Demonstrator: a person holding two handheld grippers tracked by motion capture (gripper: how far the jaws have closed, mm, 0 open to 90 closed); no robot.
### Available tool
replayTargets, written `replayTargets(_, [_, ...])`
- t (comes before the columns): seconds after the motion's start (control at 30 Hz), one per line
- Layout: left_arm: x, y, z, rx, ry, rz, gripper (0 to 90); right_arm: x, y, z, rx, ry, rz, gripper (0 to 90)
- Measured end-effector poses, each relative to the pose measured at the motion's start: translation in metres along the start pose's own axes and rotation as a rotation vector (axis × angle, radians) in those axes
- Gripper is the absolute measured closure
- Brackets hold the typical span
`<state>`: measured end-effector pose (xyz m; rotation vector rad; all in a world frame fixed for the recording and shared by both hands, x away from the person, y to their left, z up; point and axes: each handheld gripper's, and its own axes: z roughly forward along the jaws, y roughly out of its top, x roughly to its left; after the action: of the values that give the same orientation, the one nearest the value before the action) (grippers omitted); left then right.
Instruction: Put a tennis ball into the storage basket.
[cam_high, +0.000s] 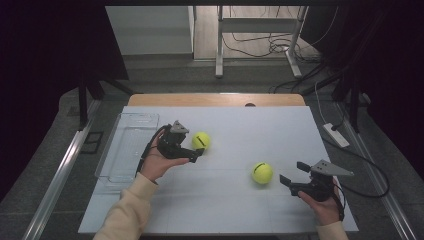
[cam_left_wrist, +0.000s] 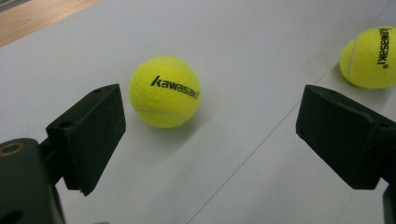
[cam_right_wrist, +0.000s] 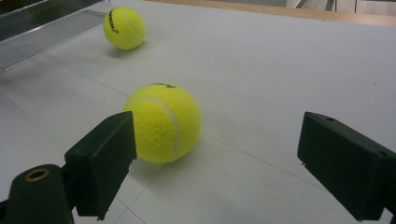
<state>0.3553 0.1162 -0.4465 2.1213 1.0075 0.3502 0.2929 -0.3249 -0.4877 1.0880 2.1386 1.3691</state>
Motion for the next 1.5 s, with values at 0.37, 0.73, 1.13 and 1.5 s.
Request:
replayTargets(0.37, [0.005,0.006,0.008,0.02,0.012,-0.007,9.6,0.0,0.0,0.0,0.004,0.0,-0.001,11.7])
replayTargets(0.73, [0.01,0.008,0.019,0.046,0.018,-0.015,9.6,-0.001,-0.001,0.001,0.006,-0.002,0.002,11.7])
replayTargets(1.13, [0.014,0.016,0.034,0.081,0.027,-0.022,8.8,-0.001,-0.001,0.001,0.009,-0.002,0.001,11.7])
replayTargets(1.5, [0.018,0.022,0.049,0.114,0.047,-0.026,8.0,-0.001,-0.002,0.002,0.012,0.0,-0.001,11.7])
